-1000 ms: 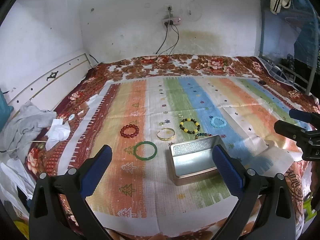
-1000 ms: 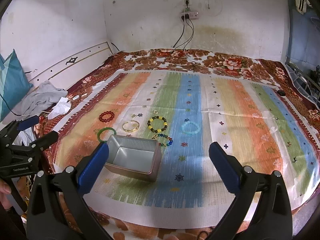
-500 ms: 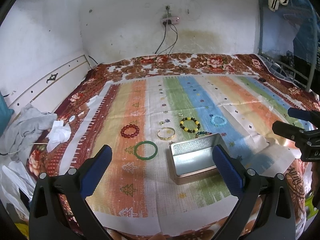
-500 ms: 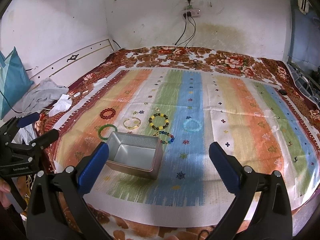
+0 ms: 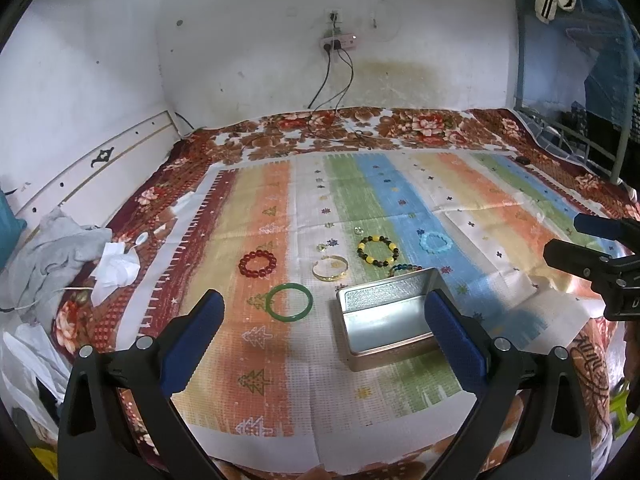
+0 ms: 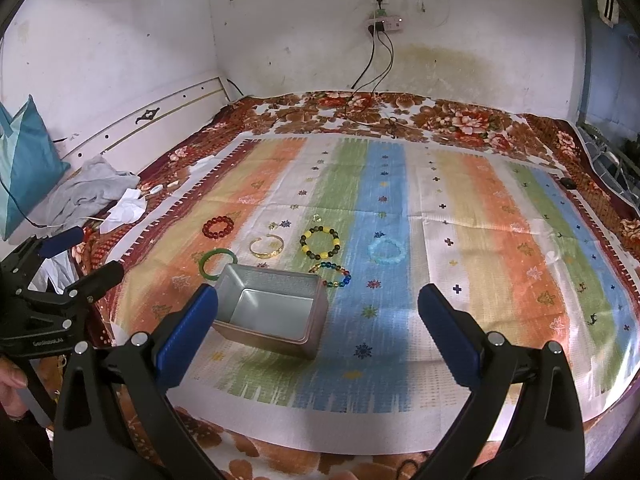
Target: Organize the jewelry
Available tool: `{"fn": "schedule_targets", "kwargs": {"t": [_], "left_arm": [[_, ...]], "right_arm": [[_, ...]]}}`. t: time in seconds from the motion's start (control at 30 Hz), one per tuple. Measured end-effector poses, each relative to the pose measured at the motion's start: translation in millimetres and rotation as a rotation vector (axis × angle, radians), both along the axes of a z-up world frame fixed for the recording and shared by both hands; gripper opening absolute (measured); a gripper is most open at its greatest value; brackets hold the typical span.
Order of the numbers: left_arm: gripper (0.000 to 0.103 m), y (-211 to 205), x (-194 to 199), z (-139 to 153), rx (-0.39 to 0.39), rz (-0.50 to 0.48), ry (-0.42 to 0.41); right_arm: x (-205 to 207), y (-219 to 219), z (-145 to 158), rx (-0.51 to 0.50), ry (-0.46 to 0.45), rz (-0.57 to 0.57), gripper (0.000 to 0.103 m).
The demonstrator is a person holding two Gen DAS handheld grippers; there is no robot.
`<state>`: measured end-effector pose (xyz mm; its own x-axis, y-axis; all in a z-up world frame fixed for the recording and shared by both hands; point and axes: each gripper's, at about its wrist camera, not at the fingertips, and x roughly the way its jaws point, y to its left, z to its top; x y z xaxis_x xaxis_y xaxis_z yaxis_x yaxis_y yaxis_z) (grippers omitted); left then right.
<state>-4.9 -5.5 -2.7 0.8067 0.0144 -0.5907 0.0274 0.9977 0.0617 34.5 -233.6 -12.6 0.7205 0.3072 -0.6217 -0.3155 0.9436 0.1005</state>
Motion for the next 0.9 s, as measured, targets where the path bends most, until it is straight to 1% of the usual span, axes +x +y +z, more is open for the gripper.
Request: {"fn": "schedule_targets", "kwargs": {"t": [0.2,0.37,0.63,0.9], "left_arm": [[0.098,3.0,5.5,-5.7,0.000,0.017,0.012],[0.098,8.4,19.4,-16.7,0.002,0.032,0.036],[0.098,23.6,45.6,-31.0,0.009,0.062,0.074],[0.098,27.0,71.3,-47.8,0.014,0.071,0.115]], "right_arm": [[8.6,-0.1,-2.2,-0.008,0.007,-0.002,0.098],[26.0,1.0,-9.9,-0.012,0.033,-0.006,0.098],[61.3,-0.8,-30.9,-0.012,0.091,-0.021,0.098],[84.0,-1.7,-50.2,-0.017,0.149,-0.025,0.098]]}}
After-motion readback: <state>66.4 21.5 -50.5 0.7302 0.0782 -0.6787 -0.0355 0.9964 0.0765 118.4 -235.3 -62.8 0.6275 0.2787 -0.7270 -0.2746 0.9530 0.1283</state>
